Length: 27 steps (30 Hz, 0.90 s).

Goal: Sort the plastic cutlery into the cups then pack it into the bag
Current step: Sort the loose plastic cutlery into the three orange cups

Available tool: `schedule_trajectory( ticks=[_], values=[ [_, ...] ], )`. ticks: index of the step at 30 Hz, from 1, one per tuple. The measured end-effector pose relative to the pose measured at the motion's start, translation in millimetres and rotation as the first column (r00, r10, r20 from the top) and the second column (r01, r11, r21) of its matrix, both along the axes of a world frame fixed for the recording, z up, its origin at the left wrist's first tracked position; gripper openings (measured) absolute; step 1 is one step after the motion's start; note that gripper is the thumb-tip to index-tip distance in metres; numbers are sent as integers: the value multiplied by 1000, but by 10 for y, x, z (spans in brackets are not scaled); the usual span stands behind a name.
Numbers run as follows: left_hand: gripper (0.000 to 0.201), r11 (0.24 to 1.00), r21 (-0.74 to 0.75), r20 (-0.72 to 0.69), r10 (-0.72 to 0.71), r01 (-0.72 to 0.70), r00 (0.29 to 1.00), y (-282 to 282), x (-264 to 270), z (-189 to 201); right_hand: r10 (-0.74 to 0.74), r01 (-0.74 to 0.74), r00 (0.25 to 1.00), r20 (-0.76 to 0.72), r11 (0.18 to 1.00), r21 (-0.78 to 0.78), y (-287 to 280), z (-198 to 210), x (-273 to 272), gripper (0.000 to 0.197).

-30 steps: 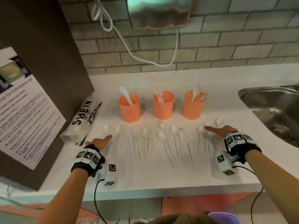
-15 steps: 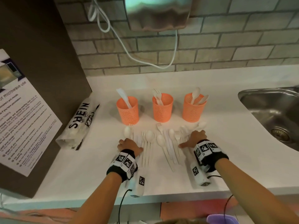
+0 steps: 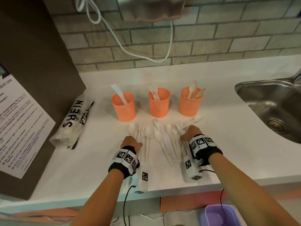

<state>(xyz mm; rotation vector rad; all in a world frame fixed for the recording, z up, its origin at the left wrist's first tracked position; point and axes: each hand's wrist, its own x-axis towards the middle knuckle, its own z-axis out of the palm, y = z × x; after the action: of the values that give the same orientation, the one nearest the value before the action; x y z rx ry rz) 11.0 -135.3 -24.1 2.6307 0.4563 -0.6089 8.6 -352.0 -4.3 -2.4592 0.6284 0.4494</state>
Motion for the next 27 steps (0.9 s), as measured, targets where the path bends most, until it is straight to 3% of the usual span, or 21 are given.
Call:
schedule_trajectory(
  ticks=[4,11,17,19,24,27],
  values=[
    [46,999,-23,-6,32,-32,999,-1,-7,-9,-4,3,999,52,1000,7,-34,7,-53,36],
    [45,989,27,35,142,-143,989,-30,-35,8,53,-52,998,-20,998,40,-160,18,-9,39],
    [46,979,-7,36,204,-204,978,34,-36,-24,-25,41,998,-64,962,270,-313,44,-20,27],
    [45,978,-19,54,208,-208,977,69,-51,-42,-85,104,994,-71,933,344,-343,17,-25,32],
    [47,973,-50,100,230,-226,968,228,-100,-73,-189,198,980,-59,932,303,-339,-97,-83,38],
    [46,974,-32,109,226,-224,968,315,-140,-67,-252,258,966,-66,887,382,-347,-158,-128,35]
  ],
)
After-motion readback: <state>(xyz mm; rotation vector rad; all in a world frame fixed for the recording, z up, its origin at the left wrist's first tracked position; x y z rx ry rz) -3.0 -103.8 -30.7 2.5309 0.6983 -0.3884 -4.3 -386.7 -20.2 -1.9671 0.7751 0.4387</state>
